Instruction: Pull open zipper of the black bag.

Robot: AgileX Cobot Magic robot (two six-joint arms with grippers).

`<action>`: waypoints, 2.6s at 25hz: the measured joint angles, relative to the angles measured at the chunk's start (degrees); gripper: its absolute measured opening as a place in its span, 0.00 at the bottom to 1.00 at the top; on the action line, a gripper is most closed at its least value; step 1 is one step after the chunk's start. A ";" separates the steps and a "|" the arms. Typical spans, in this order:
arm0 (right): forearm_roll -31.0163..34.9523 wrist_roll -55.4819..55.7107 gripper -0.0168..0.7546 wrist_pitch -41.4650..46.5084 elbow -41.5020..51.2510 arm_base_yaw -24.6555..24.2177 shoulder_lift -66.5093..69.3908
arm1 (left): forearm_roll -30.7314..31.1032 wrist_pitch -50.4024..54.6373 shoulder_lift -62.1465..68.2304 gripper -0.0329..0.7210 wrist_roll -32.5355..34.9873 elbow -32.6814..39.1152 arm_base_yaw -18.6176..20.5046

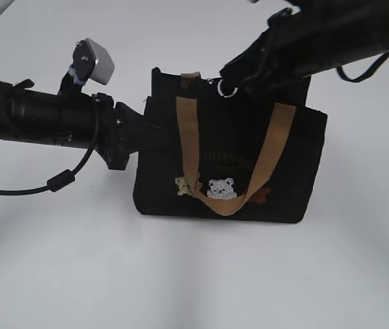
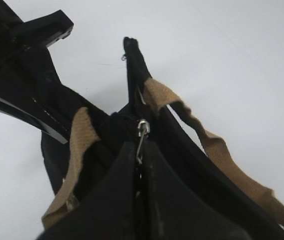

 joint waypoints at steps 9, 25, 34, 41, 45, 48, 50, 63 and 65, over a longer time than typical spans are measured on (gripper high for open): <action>-10.86 23.29 0.02 16.28 -0.19 -20.13 -5.09 | 0.07 -0.85 0.14 0.12 -0.01 0.06 -0.30; -13.12 34.40 0.59 28.55 -0.19 -15.29 -11.57 | 7.93 -16.34 -8.52 0.69 -31.34 1.97 -0.36; -34.31 58.51 0.51 37.16 -0.19 -15.22 -19.56 | 9.25 -35.85 -23.88 0.52 -47.80 13.89 -0.30; -41.48 64.47 0.49 40.75 7.81 -15.22 -34.30 | 6.96 -35.73 -41.39 0.50 -54.57 24.70 -0.30; -44.71 66.30 0.49 41.47 16.67 -15.22 -47.91 | 13.64 -33.42 -54.46 0.50 -65.30 28.10 -0.30; -47.72 68.74 0.49 41.79 20.66 -15.22 -56.70 | 28.14 -30.58 -65.45 0.50 -79.35 28.27 -0.30; -49.22 70.23 0.49 41.95 21.94 -15.22 -61.65 | 43.73 -26.62 -68.96 0.49 -92.14 28.27 -0.30; -52.60 71.13 0.43 42.54 28.78 -15.22 -73.69 | 91.76 11.38 -76.35 0.41 -133.39 18.20 1.35; -52.80 71.06 0.43 42.61 31.32 -15.22 -75.62 | 94.69 14.99 -79.61 0.37 -133.84 18.30 1.35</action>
